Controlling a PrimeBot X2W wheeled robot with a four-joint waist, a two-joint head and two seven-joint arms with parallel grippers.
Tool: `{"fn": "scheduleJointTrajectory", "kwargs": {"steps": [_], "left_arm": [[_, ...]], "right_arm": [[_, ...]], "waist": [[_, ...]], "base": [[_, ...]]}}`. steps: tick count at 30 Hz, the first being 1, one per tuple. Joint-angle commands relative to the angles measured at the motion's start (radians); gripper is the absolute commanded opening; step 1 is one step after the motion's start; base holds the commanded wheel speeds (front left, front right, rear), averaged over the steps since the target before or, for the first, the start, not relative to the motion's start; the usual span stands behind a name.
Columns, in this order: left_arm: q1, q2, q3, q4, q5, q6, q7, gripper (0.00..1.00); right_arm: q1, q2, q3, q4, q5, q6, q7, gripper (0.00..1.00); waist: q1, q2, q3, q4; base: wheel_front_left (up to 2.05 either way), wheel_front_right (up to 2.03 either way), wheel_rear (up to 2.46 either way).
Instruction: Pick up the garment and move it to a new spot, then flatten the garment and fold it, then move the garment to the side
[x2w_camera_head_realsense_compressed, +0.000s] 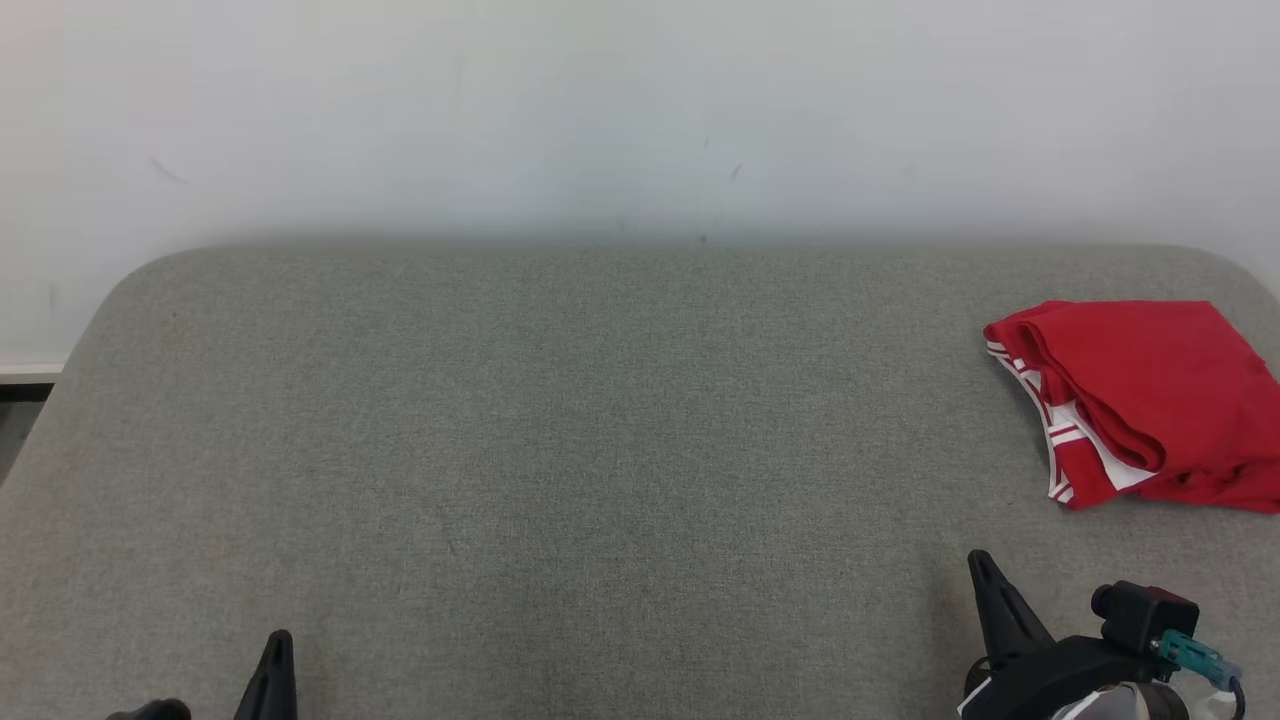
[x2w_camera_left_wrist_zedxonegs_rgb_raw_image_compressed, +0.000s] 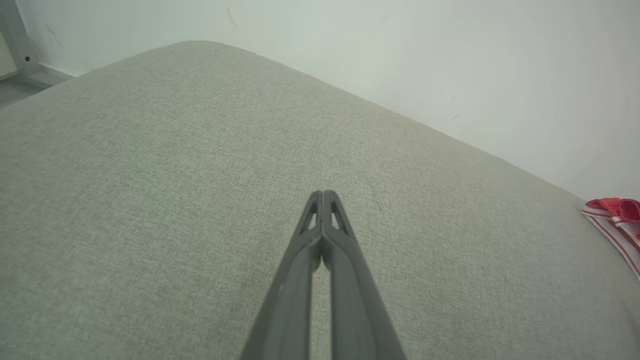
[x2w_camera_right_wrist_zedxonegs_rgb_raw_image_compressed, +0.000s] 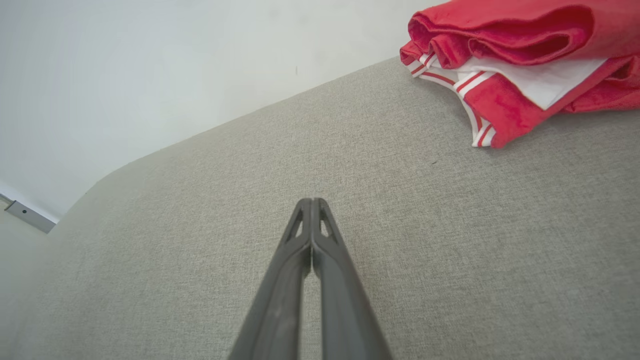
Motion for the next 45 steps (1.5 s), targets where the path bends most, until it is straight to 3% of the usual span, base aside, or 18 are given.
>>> {"fn": "scheduleJointTrajectory", "kwargs": {"steps": [1, 45], "left_arm": [[-0.031, 0.004, 0.017, -0.012, -0.033, -0.01, 0.007, 0.0], [-0.111, -0.074, 0.18, 0.0, -0.565, -0.104, 0.189, 0.0]], "right_arm": [[-0.019, -0.004, -0.007, -0.024, 0.035, 0.0, 0.004, 0.0], [0.002, -0.01, -0.049, -0.146, 0.6, 0.0, 0.093, 0.0]], "waist": [[0.0, 0.0, 0.0, 0.0], [0.0, 0.0, 0.006, -0.004]], "base": [[0.0, 0.0, 0.0], [0.0, 0.0, 0.0]]}}
